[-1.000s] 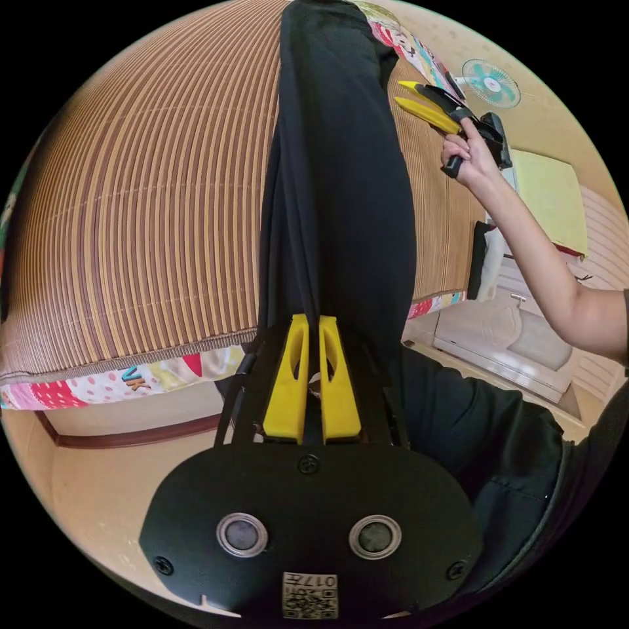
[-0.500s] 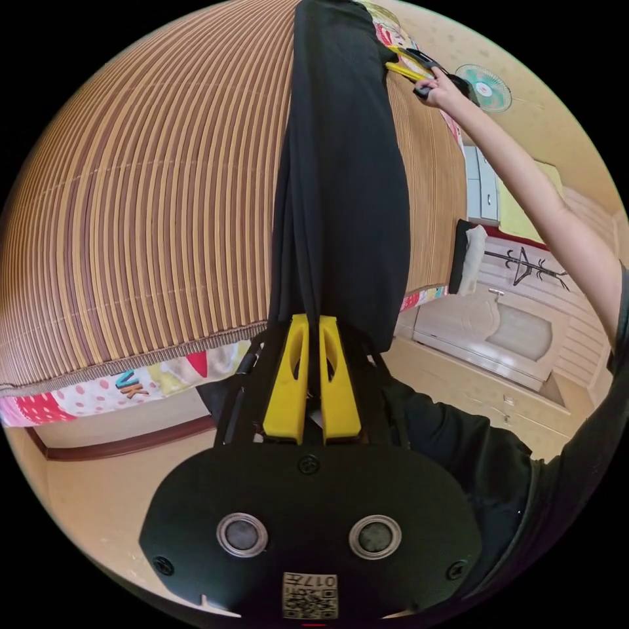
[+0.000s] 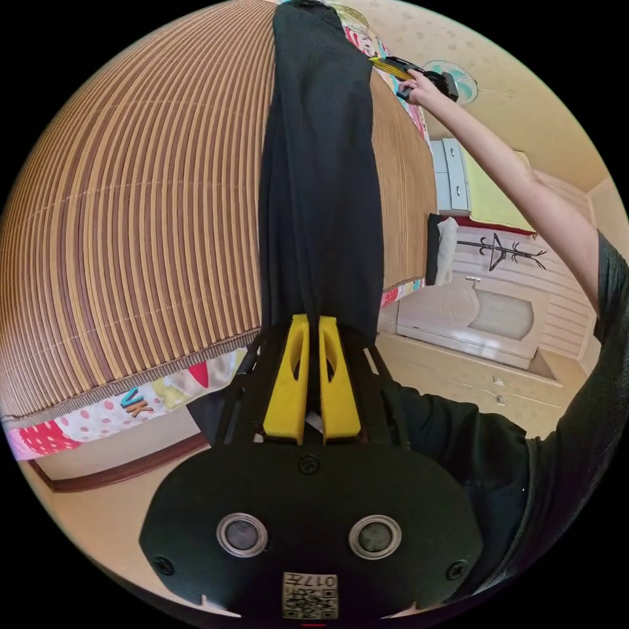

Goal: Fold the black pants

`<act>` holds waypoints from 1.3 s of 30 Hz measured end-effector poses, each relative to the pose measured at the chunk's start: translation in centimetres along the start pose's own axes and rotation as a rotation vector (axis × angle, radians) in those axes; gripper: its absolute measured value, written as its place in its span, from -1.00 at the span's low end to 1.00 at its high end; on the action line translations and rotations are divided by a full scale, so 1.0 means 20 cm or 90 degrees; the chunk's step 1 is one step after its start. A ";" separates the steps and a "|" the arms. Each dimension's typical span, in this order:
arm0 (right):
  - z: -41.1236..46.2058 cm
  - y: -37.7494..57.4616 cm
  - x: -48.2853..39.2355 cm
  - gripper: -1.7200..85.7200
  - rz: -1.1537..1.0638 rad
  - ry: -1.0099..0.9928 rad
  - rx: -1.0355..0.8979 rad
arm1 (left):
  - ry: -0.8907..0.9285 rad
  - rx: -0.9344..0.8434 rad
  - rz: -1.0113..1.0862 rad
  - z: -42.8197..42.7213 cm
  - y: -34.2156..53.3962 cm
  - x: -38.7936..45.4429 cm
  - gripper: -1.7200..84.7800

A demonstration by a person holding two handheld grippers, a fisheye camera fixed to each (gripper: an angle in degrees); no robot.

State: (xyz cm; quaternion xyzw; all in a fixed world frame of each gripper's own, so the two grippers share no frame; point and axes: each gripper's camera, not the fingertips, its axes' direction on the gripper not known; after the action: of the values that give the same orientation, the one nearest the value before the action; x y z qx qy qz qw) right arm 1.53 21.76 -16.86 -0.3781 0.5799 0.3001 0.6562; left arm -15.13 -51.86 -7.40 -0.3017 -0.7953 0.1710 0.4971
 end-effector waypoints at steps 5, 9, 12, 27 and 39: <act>0.02 0.18 0.07 -0.82 -0.012 -0.165 0.019 | -0.011 -0.017 -0.019 0.07 0.01 -0.01 -0.92; 0.08 0.67 0.00 -0.81 -0.108 -0.197 -0.087 | -0.048 -0.028 -0.033 0.10 0.03 0.07 -0.88; 0.07 1.14 -0.04 -0.84 -0.112 -0.128 -0.140 | -0.092 -0.056 -0.017 0.13 0.03 0.15 -0.86; 0.08 2.06 0.14 -0.87 -0.008 -0.147 -0.342 | -0.104 -0.146 -0.039 0.07 0.22 0.15 -0.76; 0.32 1.54 0.46 -0.67 0.052 -0.347 -0.117 | -0.010 0.164 0.018 -0.07 -0.53 0.24 -0.69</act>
State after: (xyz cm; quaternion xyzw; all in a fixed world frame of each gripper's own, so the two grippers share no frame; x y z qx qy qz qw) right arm -19.33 43.29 -30.28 -0.3180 0.3672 0.4680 0.7383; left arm -18.80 -56.92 2.57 -0.2455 -0.7663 0.2812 0.5230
